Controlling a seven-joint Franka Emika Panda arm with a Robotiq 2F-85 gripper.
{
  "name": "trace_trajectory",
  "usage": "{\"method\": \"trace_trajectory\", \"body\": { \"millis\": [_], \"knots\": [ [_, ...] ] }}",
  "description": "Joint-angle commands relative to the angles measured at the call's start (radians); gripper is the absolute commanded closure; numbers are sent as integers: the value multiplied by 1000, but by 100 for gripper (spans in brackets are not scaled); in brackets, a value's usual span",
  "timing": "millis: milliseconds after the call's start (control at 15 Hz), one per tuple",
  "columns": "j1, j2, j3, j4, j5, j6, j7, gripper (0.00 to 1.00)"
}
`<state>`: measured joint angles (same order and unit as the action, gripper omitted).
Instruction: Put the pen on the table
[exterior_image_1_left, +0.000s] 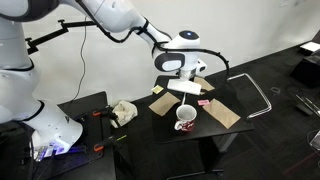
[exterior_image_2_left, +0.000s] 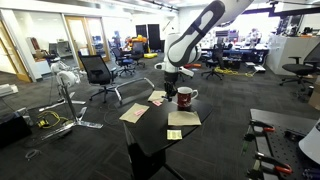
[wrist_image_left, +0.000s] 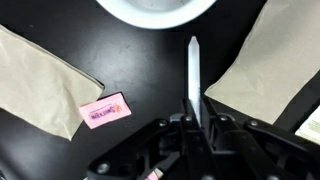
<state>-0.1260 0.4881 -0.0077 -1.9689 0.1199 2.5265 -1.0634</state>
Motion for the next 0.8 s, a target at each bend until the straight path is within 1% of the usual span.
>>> {"method": "trace_trajectory", "body": {
  "millis": [0, 67, 133, 200, 333, 400, 533, 733],
  "knots": [
    [-3, 43, 9, 50, -61, 1, 82, 97],
    [-3, 50, 10, 57, -73, 0, 96, 97],
    [-3, 57, 11, 62, -82, 0, 107, 92],
    [-3, 63, 12, 67, -91, -3, 115, 65],
    [-2, 72, 14, 76, -110, -4, 134, 54],
    [-4, 76, 16, 78, -116, -4, 142, 46],
    [-6, 72, 21, 74, -118, 1, 143, 33],
    [-10, 51, 30, 59, -113, 14, 143, 8]
  ]
}}
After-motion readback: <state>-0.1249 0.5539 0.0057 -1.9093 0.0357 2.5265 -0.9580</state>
